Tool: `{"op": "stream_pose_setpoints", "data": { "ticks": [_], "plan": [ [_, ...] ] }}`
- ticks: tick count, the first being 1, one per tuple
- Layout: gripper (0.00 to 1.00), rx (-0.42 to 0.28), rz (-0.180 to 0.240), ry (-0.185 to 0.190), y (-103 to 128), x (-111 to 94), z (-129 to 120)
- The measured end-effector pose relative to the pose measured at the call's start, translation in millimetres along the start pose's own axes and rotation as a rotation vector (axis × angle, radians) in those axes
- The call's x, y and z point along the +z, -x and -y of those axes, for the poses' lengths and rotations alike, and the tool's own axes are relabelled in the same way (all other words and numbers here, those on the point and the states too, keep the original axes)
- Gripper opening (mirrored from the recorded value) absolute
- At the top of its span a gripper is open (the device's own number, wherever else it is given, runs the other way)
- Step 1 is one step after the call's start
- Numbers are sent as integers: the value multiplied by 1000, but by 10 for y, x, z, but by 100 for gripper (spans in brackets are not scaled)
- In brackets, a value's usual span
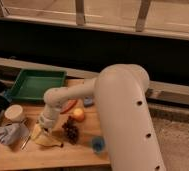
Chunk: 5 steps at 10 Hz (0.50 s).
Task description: Place banana in paper cup
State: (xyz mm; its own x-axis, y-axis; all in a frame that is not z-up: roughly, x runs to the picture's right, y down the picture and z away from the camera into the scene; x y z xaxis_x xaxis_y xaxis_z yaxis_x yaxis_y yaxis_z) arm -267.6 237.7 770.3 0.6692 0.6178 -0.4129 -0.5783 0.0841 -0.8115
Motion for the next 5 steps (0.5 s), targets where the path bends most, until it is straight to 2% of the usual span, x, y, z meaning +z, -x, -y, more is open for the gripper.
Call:
{"op": "stream_pose_setpoints", "data": {
  "ticks": [1, 2, 5],
  "plan": [
    [49, -1, -4, 0, -9, 33, 6],
    [37, -1, -11, -10, -19, 47, 4],
    [7, 24, -4, -41, -40, -73, 33]
  ]
}}
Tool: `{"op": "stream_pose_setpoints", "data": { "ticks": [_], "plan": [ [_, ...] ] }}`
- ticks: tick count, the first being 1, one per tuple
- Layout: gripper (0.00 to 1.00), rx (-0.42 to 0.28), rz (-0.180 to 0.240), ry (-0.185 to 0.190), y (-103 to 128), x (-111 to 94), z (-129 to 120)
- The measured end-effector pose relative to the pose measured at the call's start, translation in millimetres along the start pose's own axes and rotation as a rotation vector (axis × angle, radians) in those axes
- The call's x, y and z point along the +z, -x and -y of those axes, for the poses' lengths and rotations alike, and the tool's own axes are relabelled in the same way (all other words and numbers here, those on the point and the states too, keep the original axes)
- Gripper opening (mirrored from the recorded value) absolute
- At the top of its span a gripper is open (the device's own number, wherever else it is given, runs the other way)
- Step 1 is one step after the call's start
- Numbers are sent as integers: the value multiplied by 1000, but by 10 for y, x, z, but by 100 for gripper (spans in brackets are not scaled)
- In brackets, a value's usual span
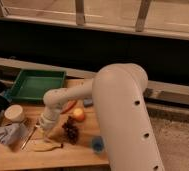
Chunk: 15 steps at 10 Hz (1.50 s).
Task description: Place banana in paper cup
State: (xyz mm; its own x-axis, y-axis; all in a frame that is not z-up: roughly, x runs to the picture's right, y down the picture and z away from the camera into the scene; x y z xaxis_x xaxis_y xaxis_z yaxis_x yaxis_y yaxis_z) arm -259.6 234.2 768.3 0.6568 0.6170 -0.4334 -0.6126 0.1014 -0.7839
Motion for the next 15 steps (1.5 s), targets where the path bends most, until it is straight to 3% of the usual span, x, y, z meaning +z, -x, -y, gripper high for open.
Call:
{"op": "stream_pose_setpoints", "data": {
  "ticks": [2, 4, 7, 9, 11, 14, 15],
  "plan": [
    [0, -3, 11, -31, 11, -121, -46],
    [0, 6, 58, -84, 52, -405, -90],
    [0, -21, 127, -178, 221, -1069, -230],
    [0, -61, 177, -244, 467, -1628, -269],
    [0, -121, 245, -246, 849, -1981, -266],
    [0, -204, 337, -187, 1444, -2115, -452],
    [0, -217, 345, -177, 1532, -2107, -509]
  ]
}}
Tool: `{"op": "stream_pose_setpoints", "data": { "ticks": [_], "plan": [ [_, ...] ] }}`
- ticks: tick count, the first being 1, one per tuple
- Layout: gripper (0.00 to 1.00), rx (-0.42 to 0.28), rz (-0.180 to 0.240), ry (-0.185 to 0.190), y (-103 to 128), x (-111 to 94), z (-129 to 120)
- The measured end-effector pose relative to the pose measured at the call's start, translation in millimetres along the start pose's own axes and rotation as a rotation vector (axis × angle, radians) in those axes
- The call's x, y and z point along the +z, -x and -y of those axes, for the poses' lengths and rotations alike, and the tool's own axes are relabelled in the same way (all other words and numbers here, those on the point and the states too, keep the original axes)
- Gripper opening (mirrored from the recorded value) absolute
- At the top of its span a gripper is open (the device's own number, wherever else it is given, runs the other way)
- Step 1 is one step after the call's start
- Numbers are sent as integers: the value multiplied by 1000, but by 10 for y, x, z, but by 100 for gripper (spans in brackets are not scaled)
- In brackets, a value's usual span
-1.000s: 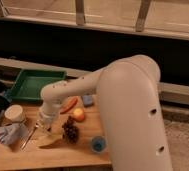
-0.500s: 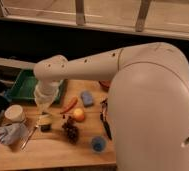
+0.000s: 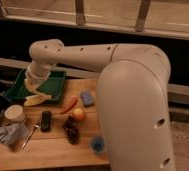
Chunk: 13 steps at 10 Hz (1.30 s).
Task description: Place banana in paper cup
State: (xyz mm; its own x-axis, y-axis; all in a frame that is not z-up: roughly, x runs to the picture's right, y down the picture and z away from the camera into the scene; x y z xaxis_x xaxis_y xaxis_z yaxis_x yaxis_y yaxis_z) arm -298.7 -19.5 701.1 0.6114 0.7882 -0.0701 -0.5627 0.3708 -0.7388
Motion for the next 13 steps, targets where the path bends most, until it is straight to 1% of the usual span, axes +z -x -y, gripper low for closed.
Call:
{"op": "stream_pose_setpoints", "data": {
  "ticks": [1, 5, 6, 8, 10, 12, 13],
  "plan": [
    [0, -2, 6, 3, 42, -1, -4],
    [0, -1, 5, 2, 34, 4, 5],
    [0, -3, 12, 11, 34, 23, 0],
    [0, -13, 23, 50, 70, 181, -60],
    [0, -38, 26, 113, 201, 501, -250],
    [0, -53, 36, 153, 247, 662, -351],
    [0, -64, 50, 165, 266, 659, -410]
  ]
}}
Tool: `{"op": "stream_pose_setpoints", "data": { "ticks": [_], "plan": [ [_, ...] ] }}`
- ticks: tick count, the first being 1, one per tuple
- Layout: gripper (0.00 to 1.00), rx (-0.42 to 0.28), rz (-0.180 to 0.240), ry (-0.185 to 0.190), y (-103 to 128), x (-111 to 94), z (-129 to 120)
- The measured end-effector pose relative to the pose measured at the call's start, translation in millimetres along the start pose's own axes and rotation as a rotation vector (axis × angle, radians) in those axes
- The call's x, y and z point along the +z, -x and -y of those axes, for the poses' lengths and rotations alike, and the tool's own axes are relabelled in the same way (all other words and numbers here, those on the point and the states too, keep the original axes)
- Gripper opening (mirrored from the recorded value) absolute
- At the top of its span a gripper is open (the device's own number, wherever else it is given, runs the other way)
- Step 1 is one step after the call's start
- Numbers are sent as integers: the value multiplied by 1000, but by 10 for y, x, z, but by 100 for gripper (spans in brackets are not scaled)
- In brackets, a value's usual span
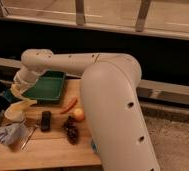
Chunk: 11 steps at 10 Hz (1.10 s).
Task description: Place banana in paper cup
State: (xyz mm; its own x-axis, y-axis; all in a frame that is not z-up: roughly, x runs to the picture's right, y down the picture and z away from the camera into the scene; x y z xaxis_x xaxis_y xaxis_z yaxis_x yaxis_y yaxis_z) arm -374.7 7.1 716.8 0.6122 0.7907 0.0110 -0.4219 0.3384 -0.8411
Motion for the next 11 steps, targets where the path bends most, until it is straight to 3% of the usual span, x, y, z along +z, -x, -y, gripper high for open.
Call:
{"op": "stream_pose_setpoints", "data": {
  "ticks": [2, 6, 8, 11],
  "plan": [
    [0, -17, 14, 15, 33, 1, -80],
    [1, -61, 18, 79, 108, 191, -309],
    [18, -72, 13, 105, 146, 311, -308],
    [48, -80, -10, 95, 180, 476, -267]
  ]
}}
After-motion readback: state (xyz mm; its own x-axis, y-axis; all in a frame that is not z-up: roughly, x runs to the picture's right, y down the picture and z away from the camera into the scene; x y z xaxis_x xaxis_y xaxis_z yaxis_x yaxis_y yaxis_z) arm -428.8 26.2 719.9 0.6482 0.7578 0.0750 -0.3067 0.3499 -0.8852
